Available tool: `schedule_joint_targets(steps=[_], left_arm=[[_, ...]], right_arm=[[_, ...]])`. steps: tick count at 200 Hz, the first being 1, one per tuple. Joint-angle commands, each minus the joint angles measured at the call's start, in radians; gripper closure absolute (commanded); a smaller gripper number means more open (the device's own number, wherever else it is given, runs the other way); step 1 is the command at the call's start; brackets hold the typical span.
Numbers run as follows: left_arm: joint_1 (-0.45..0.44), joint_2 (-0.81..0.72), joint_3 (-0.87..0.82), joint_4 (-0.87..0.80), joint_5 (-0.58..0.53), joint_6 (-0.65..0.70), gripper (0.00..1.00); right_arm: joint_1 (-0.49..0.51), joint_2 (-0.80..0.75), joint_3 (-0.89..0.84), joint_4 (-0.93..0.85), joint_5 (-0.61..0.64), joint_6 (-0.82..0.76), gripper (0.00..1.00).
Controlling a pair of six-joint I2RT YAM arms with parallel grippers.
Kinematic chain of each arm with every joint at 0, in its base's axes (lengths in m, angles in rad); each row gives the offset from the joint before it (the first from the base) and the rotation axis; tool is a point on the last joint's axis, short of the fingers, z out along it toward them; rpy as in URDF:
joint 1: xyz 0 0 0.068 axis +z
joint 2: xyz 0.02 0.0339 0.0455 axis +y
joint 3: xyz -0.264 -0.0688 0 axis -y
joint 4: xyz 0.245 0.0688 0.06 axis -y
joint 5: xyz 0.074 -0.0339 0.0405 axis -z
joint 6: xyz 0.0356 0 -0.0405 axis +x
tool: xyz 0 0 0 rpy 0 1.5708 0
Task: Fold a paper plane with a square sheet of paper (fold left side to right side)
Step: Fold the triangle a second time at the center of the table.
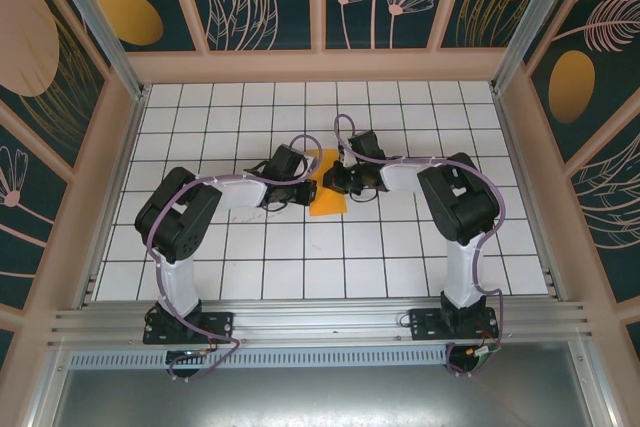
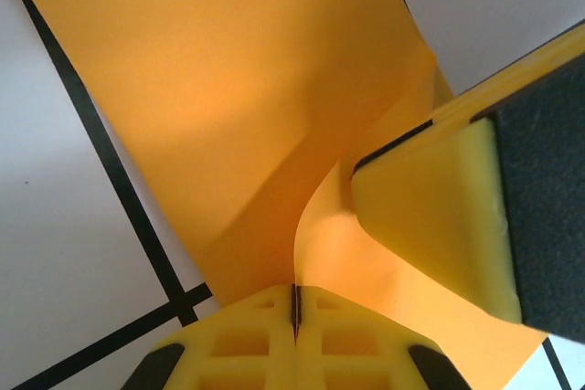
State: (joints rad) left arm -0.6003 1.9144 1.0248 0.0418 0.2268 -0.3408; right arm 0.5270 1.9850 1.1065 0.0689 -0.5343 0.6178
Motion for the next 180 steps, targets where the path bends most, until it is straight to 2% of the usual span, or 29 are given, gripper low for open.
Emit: schedule_joint_targets(steps=[1,23,86,135,157,180], left_arm=[[0.005,0.046,0.006,-0.060,-0.016,0.019,1.00],[0.006,0.049,0.009,-0.062,-0.015,0.019,0.99],[0.006,0.008,0.006,-0.067,-0.033,0.008,0.87],[0.009,-0.157,-0.019,-0.105,-0.083,-0.028,0.68],[0.009,-0.195,-0.043,-0.089,-0.024,-0.061,0.67],[0.009,-0.214,-0.075,-0.036,0.110,-0.105,0.74]], right_arm=[[0.010,0.023,0.032,-0.069,0.043,-0.040,0.99],[0.010,0.026,0.033,-0.104,0.076,-0.057,0.99],[0.010,0.031,0.029,-0.173,0.139,-0.082,0.99],[0.010,0.033,0.008,-0.158,0.129,-0.072,0.99],[0.010,0.031,0.006,-0.149,0.125,-0.069,0.99],[0.010,0.031,0.006,-0.141,0.117,-0.066,0.99]])
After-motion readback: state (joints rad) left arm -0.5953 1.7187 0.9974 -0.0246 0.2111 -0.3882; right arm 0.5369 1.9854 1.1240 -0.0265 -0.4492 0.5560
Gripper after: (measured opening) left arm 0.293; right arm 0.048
